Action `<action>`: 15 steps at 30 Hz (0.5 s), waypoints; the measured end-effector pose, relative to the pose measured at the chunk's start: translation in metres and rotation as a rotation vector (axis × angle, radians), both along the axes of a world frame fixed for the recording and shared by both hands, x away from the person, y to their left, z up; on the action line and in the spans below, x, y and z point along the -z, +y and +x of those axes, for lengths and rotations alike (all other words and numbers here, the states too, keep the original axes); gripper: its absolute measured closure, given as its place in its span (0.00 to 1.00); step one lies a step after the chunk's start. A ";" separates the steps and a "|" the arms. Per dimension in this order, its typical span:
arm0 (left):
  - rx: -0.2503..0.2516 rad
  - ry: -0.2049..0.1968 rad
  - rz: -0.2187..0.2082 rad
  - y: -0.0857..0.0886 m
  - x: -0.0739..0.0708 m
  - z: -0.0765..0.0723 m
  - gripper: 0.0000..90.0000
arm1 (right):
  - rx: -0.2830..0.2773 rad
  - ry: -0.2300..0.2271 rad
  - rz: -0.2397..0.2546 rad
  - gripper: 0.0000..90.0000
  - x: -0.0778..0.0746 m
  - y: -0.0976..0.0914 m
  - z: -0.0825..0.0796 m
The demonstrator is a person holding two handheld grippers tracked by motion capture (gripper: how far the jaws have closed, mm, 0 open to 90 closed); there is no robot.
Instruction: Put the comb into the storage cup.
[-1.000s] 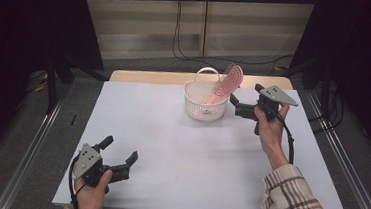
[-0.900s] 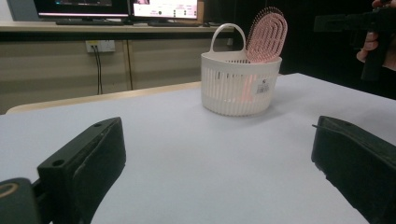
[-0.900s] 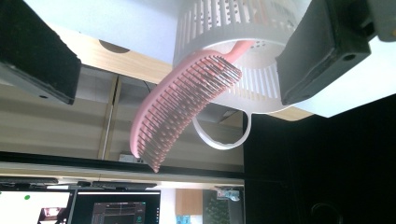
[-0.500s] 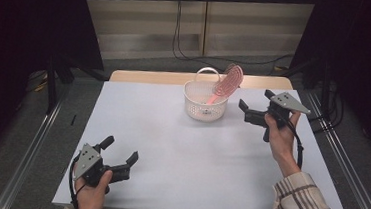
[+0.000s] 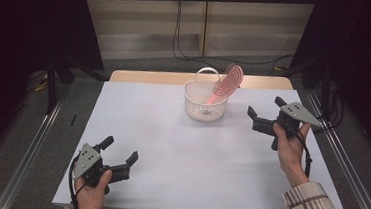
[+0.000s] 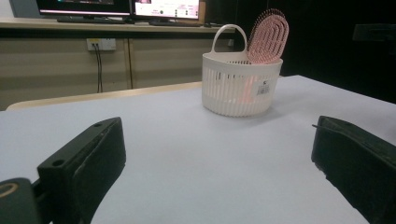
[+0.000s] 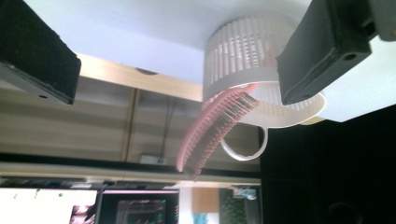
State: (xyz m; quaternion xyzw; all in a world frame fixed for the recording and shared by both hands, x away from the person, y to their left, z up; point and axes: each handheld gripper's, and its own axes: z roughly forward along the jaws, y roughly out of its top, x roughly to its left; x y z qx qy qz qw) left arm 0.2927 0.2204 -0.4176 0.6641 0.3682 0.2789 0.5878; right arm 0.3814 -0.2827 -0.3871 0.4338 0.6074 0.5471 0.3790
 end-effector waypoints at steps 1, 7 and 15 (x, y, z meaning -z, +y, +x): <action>0.003 0.001 -0.001 0.000 0.000 0.000 0.03 | -0.006 0.007 0.005 0.00 0.001 0.000 -0.002; -0.001 -0.009 0.007 0.001 0.000 -0.001 0.03 | -0.006 -0.016 -0.010 0.00 0.002 0.002 -0.014; -0.004 -0.011 0.004 0.000 0.000 -0.002 0.03 | 0.011 -0.043 -0.012 0.00 0.001 -0.003 -0.034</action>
